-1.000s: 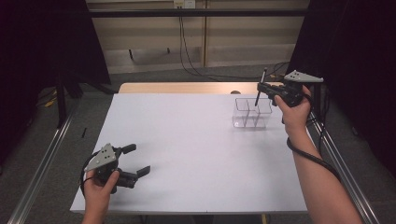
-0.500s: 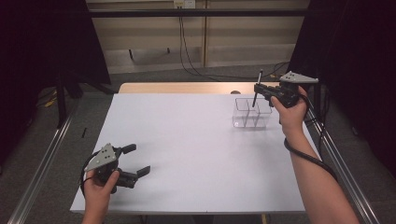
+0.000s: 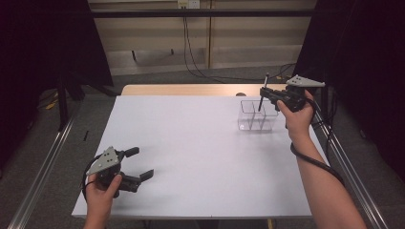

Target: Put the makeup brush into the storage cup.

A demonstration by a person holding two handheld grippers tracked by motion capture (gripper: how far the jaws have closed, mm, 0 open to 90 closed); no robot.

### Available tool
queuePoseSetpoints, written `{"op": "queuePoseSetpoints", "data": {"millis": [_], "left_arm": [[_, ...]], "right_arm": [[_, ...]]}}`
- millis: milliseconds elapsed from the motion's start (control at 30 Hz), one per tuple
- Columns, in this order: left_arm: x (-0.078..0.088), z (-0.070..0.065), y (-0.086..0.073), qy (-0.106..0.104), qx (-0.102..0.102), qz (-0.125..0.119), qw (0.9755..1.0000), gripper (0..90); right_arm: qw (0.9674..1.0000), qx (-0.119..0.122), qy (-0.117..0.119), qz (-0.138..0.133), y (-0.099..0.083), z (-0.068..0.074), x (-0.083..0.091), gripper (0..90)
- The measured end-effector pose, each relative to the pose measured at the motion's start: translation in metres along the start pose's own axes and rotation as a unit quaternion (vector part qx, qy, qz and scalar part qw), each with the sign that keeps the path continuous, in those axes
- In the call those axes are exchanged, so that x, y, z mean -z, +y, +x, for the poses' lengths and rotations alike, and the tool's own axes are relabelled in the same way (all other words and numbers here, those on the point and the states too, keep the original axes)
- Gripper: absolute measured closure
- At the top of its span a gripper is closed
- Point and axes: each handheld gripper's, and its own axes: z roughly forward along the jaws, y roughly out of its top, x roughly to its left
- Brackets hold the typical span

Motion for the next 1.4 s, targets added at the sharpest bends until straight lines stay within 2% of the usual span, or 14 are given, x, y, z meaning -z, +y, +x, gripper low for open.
{"op": "queuePoseSetpoints", "data": {"millis": [967,1400], "left_arm": [[-0.004,0.000,0.000,-0.007,0.004,0.001,1.0000,1.3],[-0.006,0.001,0.001,-0.009,0.000,0.004,1.0000,1.5]], "right_arm": [[0.9999,-0.011,0.000,0.012,-0.017,-0.003,-0.008,84.1],[0.9998,-0.012,0.006,0.015,-0.021,-0.001,-0.011,84.0]]}}
